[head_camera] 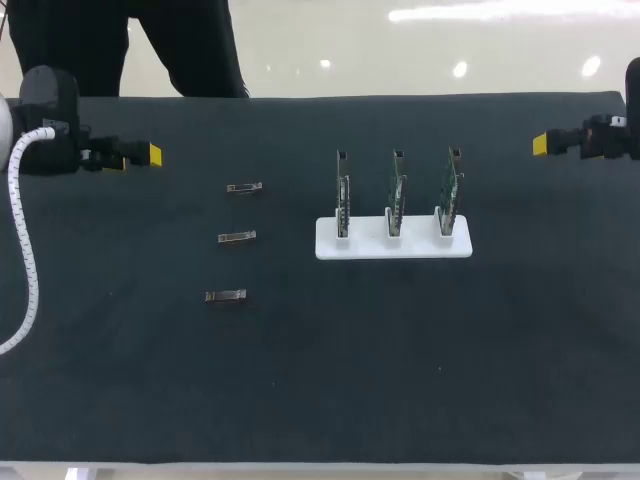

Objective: Pick up the optical module with the left hand, and insert it into the network port with the right hand.

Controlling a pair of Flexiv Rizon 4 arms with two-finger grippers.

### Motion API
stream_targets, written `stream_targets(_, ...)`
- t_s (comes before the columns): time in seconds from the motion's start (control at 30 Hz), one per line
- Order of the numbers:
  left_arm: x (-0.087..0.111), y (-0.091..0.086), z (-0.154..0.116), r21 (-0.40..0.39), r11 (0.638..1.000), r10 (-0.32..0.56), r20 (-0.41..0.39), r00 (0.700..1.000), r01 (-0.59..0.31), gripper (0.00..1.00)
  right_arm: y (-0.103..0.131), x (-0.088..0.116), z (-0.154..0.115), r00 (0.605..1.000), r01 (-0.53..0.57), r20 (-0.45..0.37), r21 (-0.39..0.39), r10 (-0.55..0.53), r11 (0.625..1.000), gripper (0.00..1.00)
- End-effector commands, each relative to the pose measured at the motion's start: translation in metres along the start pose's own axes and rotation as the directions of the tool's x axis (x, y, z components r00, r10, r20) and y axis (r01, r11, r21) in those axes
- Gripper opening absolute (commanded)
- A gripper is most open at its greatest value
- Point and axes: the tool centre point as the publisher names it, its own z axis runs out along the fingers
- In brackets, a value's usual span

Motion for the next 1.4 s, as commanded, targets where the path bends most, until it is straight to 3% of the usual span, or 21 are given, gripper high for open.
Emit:
stream_targets(0.03,-0.001,-0.001,0.0,-0.006,1.0,-0.001,-0.004,1.0,0.001,1.0,0.001,0.0,-0.001,1.0,-0.001,0.0,0.006,0.001,1.0,1.0)
stream_targets(0.73,-0.001,-0.001,0.0,-0.006,1.0,-0.001,-0.004,1.0,0.001,1.0,0.001,0.0,-0.001,1.0,-0.001,0.0,0.006,0.001,1.0,1.0)
stream_targets(0.87,0.009,0.001,-0.007,0.067,0.99,0.124,-0.031,0.992,-0.122,1.0,0.001,0.0,-0.001,1.0,-0.001,0.0,0.006,0.001,1.0,1.0)
stream_targets(1.07,0.019,0.001,-0.01,0.166,0.926,0.353,-0.068,0.933,-0.338,1.0,0.001,0.0,-0.001,1.0,-0.001,0.0,0.006,0.001,1.0,1.0)
stream_targets(1.13,0.022,0.0,-0.01,0.197,0.893,0.429,-0.093,0.899,-0.406,1.0,0.001,0.0,-0.001,1.0,-0.001,0.0,0.006,0.001,1.0,1.0)
stream_targets(1.3,0.029,0.002,-0.006,0.247,0.775,0.623,-0.15,0.768,-0.581,1.0,0.001,0.0,-0.001,1.0,-0.001,0.0,0.006,0.001,1.0,1.0)
stream_targets(1.4,0.035,0.002,0.001,0.236,0.697,0.716,-0.167,0.678,-0.677,1.0,0.001,0.0,-0.001,1.0,-0.001,0.0,0.006,0.001,1.0,1.0)
